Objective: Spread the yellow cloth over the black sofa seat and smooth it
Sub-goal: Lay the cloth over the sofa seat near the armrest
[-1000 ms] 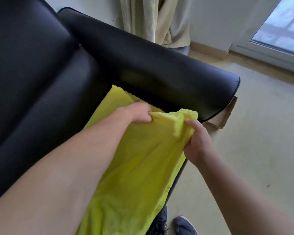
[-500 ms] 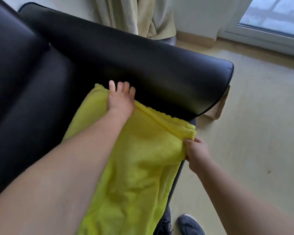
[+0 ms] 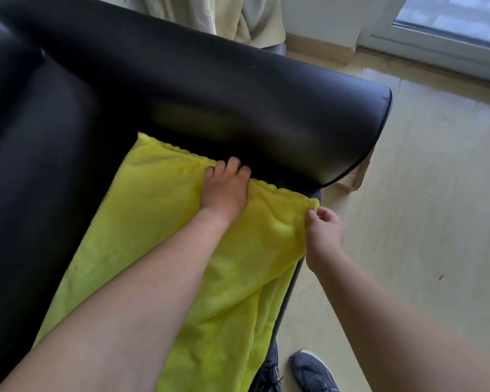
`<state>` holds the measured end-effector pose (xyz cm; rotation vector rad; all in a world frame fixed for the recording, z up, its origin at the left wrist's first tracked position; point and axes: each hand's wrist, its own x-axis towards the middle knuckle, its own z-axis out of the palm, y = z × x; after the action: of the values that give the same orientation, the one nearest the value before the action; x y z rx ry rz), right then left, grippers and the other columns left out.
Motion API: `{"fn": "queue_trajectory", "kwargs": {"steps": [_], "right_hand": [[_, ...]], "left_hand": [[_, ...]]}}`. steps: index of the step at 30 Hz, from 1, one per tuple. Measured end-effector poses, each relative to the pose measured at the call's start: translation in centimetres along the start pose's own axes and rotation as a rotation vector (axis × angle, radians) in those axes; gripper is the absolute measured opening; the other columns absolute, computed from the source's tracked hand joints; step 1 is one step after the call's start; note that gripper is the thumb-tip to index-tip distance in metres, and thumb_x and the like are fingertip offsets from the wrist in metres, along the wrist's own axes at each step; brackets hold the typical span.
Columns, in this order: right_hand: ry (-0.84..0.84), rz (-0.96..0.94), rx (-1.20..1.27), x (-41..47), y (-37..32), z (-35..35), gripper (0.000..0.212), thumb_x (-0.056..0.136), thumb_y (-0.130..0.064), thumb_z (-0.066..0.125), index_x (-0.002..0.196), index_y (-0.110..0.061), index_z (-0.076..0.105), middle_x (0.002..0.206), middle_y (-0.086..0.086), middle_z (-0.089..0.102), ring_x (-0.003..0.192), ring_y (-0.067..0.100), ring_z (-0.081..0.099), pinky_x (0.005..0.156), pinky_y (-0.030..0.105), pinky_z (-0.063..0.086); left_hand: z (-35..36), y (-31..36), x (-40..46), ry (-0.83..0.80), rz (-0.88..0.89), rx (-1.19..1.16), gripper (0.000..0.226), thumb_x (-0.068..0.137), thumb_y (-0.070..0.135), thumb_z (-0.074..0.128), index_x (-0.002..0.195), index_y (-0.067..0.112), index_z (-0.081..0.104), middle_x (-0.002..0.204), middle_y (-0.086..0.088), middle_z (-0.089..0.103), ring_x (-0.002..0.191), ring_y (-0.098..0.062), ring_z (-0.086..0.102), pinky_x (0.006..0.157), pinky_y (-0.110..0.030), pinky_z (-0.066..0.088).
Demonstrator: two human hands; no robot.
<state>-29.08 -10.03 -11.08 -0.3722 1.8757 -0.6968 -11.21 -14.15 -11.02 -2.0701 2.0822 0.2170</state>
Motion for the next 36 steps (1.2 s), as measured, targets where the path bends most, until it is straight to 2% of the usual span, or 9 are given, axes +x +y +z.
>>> {"fn": "queue_trajectory", "kwargs": {"steps": [4,7,16,20,22,25,29,32,36], "right_hand": [[0.033,0.016,-0.091,0.6,0.2,0.5,0.009,0.095,-0.029,0.058,0.1,-0.02,0.059,0.096,-0.003,0.062,0.091,0.018,0.058,0.093,0.039,0.05],[0.056,0.016,-0.151,1.0,-0.3,0.8,0.012,0.097,-0.03,0.055,0.099,-0.018,0.058,0.093,0.0,0.06,0.085,0.018,0.054,0.082,0.034,0.048],[0.185,0.112,-0.268,1.9,0.2,1.3,0.015,0.096,-0.032,0.05,0.101,-0.018,0.048,0.119,0.01,0.057,0.105,0.032,0.056,0.095,0.046,0.047],[0.202,0.176,-0.271,1.8,-0.3,1.9,0.044,0.091,-0.044,0.052,0.124,-0.015,0.051,0.132,0.012,0.048,0.121,0.036,0.047,0.102,0.05,0.041],[0.214,0.176,-0.311,1.7,-0.6,2.1,0.047,0.093,-0.045,0.051,0.129,-0.014,0.048,0.138,0.013,0.042,0.128,0.035,0.039,0.106,0.048,0.035],[0.245,0.119,-0.362,1.5,-0.9,3.1,0.036,0.099,-0.032,0.046,0.129,-0.013,0.046,0.142,0.012,0.038,0.133,0.032,0.033,0.11,0.044,0.028],[0.358,0.177,-0.245,1.3,-1.3,4.7,0.031,0.101,-0.02,0.036,0.13,-0.009,0.04,0.145,0.011,0.038,0.135,0.03,0.033,0.108,0.037,0.025],[0.435,0.186,-0.228,1.6,-1.2,5.4,0.03,0.102,-0.019,0.029,0.129,-0.01,0.036,0.142,0.012,0.041,0.132,0.031,0.035,0.106,0.038,0.026],[0.528,0.169,-0.304,2.1,-0.6,6.6,0.033,0.105,-0.028,0.023,0.13,-0.011,0.036,0.139,0.012,0.042,0.129,0.032,0.037,0.105,0.039,0.025]], "left_hand": [[-0.7,-0.9,0.1,0.265,-0.055,0.0,0.022,0.097,0.031,0.045,0.105,0.018,0.061,0.103,-0.004,0.06,0.098,-0.031,0.049,0.087,-0.042,0.031],[-0.5,-0.8,0.7,0.314,-0.068,0.021,0.02,0.098,0.032,0.046,0.101,0.019,0.061,0.098,-0.003,0.061,0.096,-0.031,0.05,0.092,-0.046,0.031],[1.2,0.6,-0.3,0.104,-0.108,-0.024,0.04,0.096,0.039,0.04,0.132,0.022,0.043,0.137,-0.008,0.04,0.12,-0.031,0.038,0.104,-0.05,0.024],[2.0,0.2,-2.0,0.11,-0.114,-0.055,0.054,0.09,0.044,0.034,0.136,0.017,0.045,0.135,-0.013,0.047,0.118,-0.033,0.044,0.102,-0.052,0.033],[2.2,-0.1,-2.9,0.032,-0.102,-0.089,0.063,0.091,0.049,0.024,0.146,0.019,0.034,0.147,-0.012,0.038,0.131,-0.032,0.036,0.11,-0.056,0.024],[3.2,-1.3,-3.2,-0.083,-0.105,-0.139,0.07,0.092,0.056,0.009,0.155,0.027,0.003,0.162,-0.002,0.006,0.148,-0.027,0.005,0.118,-0.053,-0.001],[4.2,-3.8,-2.1,-0.114,-0.155,-0.17,0.066,0.096,0.057,0.012,0.154,0.032,-0.008,0.163,0.005,-0.009,0.149,-0.022,-0.009,0.118,-0.05,-0.008],[3.9,-6.1,-1.0,-0.103,-0.29,-0.123,0.067,0.096,0.058,0.014,0.153,0.032,-0.01,0.162,0.007,-0.013,0.149,-0.023,-0.011,0.114,-0.056,-0.015],[3.6,-10.1,0.3,-0.138,-0.607,-0.255,0.068,0.096,0.059,0.013,0.154,0.031,-0.01,0.162,0.006,-0.015,0.149,-0.025,-0.013,0.114,-0.062,-0.009]]}}
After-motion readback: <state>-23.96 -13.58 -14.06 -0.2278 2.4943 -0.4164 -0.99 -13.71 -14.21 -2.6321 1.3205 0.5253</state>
